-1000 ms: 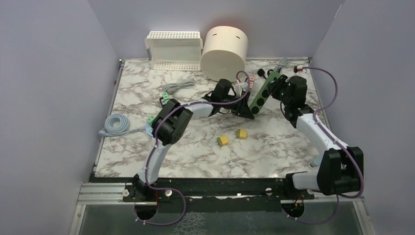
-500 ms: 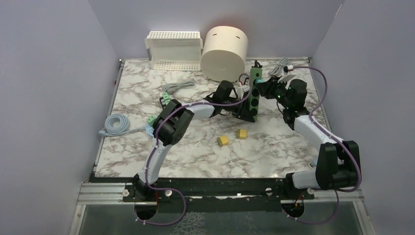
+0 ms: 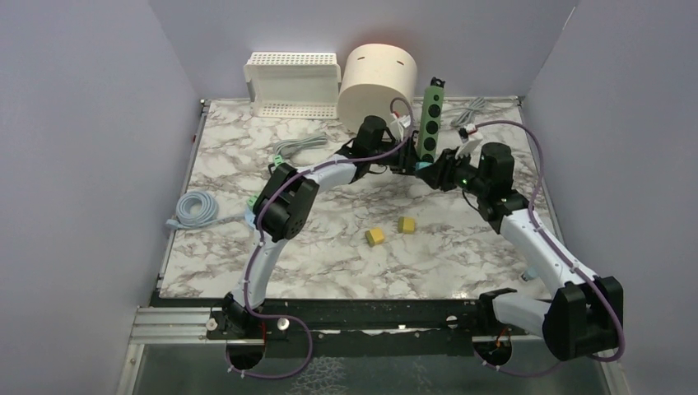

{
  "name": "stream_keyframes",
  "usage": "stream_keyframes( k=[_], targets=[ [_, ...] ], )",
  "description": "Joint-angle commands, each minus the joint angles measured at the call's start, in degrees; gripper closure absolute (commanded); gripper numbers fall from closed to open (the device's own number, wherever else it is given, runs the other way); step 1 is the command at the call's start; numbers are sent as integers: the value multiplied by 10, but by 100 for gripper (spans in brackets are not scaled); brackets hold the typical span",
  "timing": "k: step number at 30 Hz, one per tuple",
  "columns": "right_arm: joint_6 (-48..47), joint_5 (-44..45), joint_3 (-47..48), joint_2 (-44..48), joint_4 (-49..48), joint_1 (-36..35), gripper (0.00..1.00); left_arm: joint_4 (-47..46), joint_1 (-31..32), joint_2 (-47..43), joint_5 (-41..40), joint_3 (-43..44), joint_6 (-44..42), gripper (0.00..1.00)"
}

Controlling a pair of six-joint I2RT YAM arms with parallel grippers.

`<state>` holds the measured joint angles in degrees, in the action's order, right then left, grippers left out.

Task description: Pull the plug off the socket

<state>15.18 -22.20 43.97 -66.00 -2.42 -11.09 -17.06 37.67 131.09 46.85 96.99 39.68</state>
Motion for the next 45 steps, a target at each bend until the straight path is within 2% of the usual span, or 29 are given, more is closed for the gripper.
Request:
stream_keyframes(
  k=[1, 3, 6, 9, 13, 18, 24, 31, 32, 36, 39, 45],
  targets=[
    [32, -162, 19, 18, 6, -2, 99, -38, 2, 5, -9, 41, -18, 100],
    [42, -61, 16, 57, 25, -2, 99, 9, 8, 14, -14, 69, -46, 100],
    [46, 119, -2, 133, 30, -2, 99, 126, 30, 38, -33, 160, -124, 100],
    [64, 279, -12, 206, 56, -2, 99, 164, 46, 58, -41, 202, -140, 100],
    [66, 358, -26, 283, 80, -2, 99, 165, 60, 88, -37, 237, -126, 100],
    [70, 376, -44, 346, 109, -2, 99, 169, 80, 149, -22, 304, -99, 100],
    [77, 371, -46, 352, 138, -2, 99, 169, 99, 234, -4, 397, -51, 100],
    [76, 350, -42, 334, 136, -2, 99, 164, 104, 275, -9, 408, -23, 100],
    [75, 348, -42, 331, 136, -2, 99, 168, 104, 276, -10, 404, -24, 97],
    [76, 337, -43, 325, 134, -2, 99, 181, 103, 263, -20, 384, -46, 70],
    [74, 323, -44, 318, 133, -2, 99, 192, 100, 243, -36, 367, -68, 54],
    [71, 290, -46, 299, 137, -2, 99, 180, 78, 188, -48, 319, -79, 41]
  ],
)
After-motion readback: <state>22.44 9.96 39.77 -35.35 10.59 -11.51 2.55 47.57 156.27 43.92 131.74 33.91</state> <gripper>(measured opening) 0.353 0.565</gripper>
